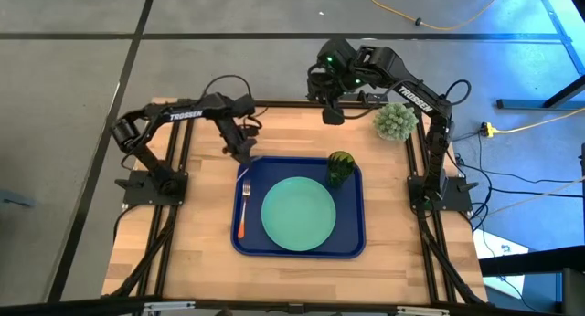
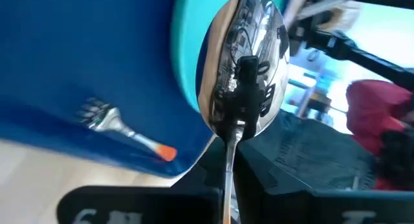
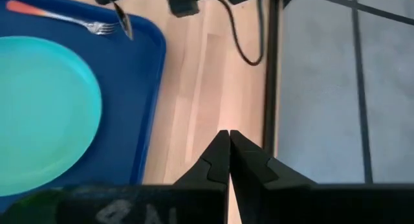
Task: Pick and place plate/cup/fork/spoon on tray
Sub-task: Put the orange spoon on the left of the green plate on the blue tray
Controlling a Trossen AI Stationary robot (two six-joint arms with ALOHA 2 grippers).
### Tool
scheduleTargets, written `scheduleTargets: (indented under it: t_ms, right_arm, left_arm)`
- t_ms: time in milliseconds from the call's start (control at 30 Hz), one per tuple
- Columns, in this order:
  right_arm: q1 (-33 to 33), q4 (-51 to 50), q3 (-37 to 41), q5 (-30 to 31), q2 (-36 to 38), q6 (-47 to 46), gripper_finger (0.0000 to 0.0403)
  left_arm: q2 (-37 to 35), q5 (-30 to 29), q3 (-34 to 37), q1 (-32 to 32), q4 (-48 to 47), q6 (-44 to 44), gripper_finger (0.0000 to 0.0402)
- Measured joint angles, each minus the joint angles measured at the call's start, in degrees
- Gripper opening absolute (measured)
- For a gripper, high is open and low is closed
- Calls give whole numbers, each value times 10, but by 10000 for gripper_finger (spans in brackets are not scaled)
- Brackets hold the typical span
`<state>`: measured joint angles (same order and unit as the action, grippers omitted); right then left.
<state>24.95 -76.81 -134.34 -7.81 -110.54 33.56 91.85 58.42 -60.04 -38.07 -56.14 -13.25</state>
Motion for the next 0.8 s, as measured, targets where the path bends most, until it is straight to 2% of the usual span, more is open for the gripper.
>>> scheduleTargets:
  t_ms: [167, 367, 500, 800]
  right_arm:
    - [0, -22, 0, -73, -1, 25, 12]
    - [-10, -14, 1, -91, -5, 24, 12]
    - [-17, 9, 32, -126, -5, -6, 12]
    - [-23, 56, 85, -113, -6, -18, 9]
  left_arm:
    - [0, 39, 10, 13, 38, 0, 5]
    - [0, 56, 10, 13, 116, -35, 5]
    - [0, 64, 10, 15, 184, -82, 5]
    - [0, 86, 10, 23, 255, -106, 5]
